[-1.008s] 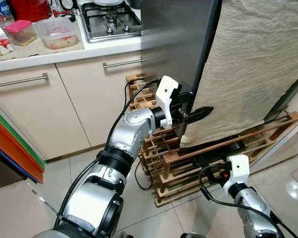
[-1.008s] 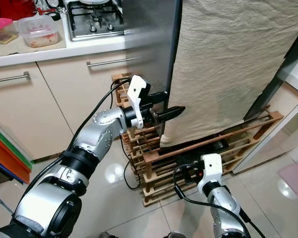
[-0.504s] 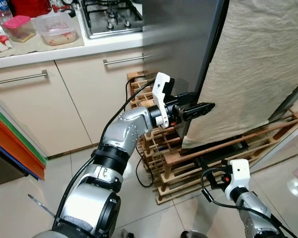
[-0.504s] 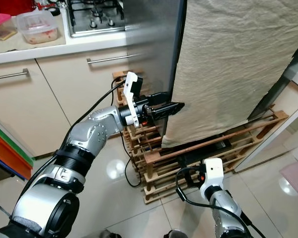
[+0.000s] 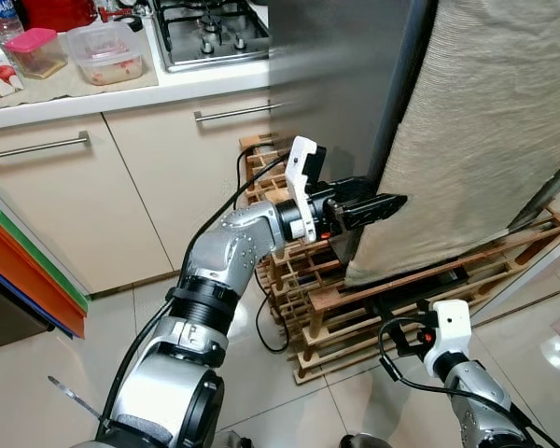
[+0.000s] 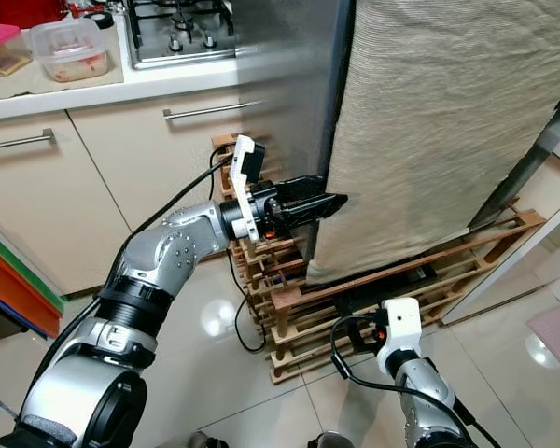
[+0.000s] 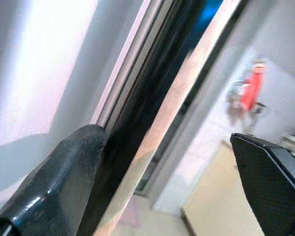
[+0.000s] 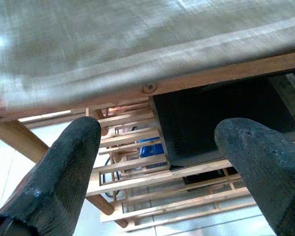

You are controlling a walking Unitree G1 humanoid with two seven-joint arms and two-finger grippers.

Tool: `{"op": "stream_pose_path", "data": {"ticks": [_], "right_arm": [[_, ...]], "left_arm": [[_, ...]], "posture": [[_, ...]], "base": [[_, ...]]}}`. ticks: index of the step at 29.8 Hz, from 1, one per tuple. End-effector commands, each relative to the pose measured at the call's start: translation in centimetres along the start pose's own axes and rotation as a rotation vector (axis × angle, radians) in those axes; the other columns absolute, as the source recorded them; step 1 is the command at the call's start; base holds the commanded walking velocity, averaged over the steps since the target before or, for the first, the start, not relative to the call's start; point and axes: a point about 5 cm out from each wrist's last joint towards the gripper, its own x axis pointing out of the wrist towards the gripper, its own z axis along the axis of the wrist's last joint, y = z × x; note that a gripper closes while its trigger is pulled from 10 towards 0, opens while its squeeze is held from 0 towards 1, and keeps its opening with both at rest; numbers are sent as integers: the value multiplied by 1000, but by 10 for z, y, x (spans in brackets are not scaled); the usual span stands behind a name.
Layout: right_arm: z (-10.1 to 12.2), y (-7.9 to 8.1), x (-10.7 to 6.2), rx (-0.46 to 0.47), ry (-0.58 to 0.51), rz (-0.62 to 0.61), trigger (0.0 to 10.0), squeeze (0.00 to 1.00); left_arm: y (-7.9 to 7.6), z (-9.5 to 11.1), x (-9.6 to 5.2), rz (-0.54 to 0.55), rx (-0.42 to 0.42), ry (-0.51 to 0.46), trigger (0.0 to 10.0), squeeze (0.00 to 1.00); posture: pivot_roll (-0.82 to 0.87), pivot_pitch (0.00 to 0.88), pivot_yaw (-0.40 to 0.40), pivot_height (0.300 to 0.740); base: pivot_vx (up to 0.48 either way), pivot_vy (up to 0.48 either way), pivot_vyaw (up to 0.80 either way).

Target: Restocking fridge

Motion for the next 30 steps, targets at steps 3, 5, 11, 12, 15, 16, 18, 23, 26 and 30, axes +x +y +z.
{"op": "stream_pose_path", "data": {"ticks": [3,5,11,12,15,16,18,23,26,30], "right_arm": [[0,-3,-1,-3,-2,-1,10000,0],[0,-2,-1,-2,-3,0,10000,0],[0,-1,0,-1,-4,0,10000,0],[0,-1,0,-1,-4,0,10000,0],[0,-1,0,-2,-1,-2,10000,0],[0,-1,0,-2,0,-2,10000,0],[-1,-2,-2,0,-1,-5,10000,0],[-8,-5,-15,-31,-18,24,10000,0],[-18,-7,-29,-41,-9,36,10000,0],[-20,-12,-35,-28,-17,8,10000,0]], "left_arm": [[-13,10,9,-86,4,-13,10000,0],[-13,10,9,-85,12,-4,10000,0],[1,8,4,42,69,8,10000,0],[4,11,2,75,75,-4,10000,0],[6,20,-2,109,78,-43,10000,0],[5,22,-3,109,79,-51,10000,0],[1,22,-3,102,81,-54,10000,0],[0,16,-3,104,81,-41,10000,0],[5,12,-7,146,92,-27,10000,0],[21,5,-15,306,185,23,10000,0]], "posture": [[-117,38,48,740],[-116,38,48,740],[-117,37,50,740],[-119,36,51,740],[-120,34,51,740],[-120,34,51,740],[-118,27,49,740],[-115,25,45,740],[-122,26,50,740],[-137,22,58,740]], "base": [[0,0,0],[0,0,0],[0,0,0],[0,0,0],[0,0,0],[0,0,0],[0,0,0],[0,0,0],[0,0,0],[0,0,0]]}}
